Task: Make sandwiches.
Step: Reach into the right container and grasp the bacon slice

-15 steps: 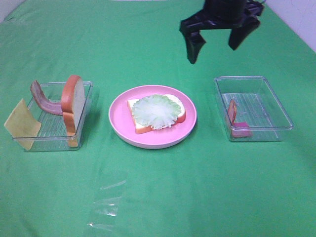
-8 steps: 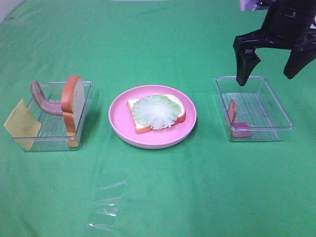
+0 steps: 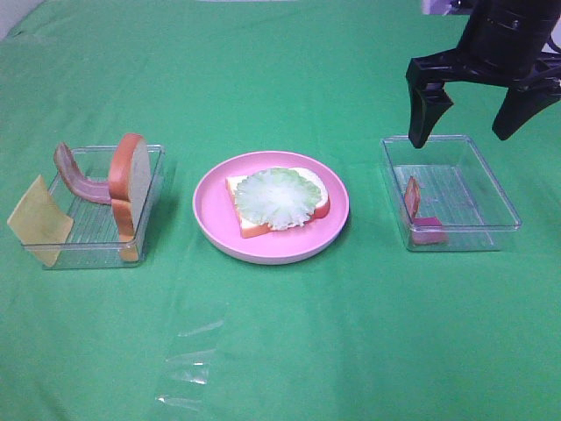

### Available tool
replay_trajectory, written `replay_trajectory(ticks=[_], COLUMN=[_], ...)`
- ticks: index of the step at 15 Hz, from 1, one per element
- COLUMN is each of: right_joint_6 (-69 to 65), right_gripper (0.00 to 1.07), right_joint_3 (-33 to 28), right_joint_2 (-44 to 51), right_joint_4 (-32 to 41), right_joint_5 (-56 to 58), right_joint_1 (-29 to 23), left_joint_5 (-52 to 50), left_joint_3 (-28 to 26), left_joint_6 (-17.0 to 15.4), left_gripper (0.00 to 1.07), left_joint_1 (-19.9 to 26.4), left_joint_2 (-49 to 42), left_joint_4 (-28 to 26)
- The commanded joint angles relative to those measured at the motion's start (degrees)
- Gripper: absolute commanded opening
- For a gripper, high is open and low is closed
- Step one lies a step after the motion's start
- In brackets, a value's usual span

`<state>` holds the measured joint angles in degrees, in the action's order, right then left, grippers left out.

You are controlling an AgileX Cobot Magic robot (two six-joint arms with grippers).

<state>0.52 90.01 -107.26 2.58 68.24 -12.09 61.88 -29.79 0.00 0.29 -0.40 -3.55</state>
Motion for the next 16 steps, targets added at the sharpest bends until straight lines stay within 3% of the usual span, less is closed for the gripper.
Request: replay_trajectory(ticks=[1,16], right_joint_6=[-0.52,-0.97], right_gripper=[0.98,0.98], right_joint_3=[-0.52,-0.52], right_joint_2=[0.34,-13.87], right_joint_4=[2.18,2.92], right_joint_5=[-2.01,-6.65], right_joint_1=[0.06,0.06], left_joint_5=[-0.23,-0.23], left_joint_3=[0.11,0.11], left_joint_6=[0.0,0.0], left_gripper=[0.98,0.98], left_joint_1=[0.06,0.06], left_joint_2=[0.0,0.0], left_joint_4=[-0.46,-0.46])
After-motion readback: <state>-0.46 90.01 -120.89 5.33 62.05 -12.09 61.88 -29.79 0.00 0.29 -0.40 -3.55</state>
